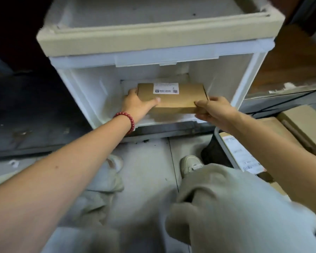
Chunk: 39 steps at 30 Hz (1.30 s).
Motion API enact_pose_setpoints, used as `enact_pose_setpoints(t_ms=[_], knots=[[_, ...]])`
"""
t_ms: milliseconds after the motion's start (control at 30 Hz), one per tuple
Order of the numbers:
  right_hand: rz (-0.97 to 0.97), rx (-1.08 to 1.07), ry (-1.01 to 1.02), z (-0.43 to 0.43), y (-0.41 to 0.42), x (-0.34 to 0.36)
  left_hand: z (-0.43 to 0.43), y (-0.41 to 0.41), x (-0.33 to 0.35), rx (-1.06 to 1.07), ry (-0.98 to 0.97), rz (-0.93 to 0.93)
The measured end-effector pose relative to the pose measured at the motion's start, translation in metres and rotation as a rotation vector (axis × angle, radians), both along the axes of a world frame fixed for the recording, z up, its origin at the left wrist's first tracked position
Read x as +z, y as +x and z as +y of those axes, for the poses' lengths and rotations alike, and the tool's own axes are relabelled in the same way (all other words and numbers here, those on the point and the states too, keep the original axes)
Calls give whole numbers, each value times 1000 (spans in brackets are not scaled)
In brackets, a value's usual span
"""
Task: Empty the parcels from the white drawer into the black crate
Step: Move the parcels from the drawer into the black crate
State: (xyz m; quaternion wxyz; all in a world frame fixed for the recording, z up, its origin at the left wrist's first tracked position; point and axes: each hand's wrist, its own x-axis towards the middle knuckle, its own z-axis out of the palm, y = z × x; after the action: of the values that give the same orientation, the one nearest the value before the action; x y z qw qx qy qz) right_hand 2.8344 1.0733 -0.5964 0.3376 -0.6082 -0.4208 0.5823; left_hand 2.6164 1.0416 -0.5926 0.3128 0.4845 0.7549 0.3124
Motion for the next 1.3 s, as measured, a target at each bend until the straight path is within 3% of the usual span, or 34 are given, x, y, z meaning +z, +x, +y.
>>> enact_pose_setpoints(t_ms=[200,433,600,833,1300], knots=[[156,-13,-35,-79,23,19,-73,1,28,5,63,-173],[245,-133,-34,-130,21,1,-124,4,9,65,58,-371],[161,-256,16,-150,29,-25,-117,27,5,-5,147,-184],[166,-349,2,-157,43,-40,-110,44,4,-176,209,-133],[115,-281,346,-159,31,-26,-104,43,7,53,78,-7]])
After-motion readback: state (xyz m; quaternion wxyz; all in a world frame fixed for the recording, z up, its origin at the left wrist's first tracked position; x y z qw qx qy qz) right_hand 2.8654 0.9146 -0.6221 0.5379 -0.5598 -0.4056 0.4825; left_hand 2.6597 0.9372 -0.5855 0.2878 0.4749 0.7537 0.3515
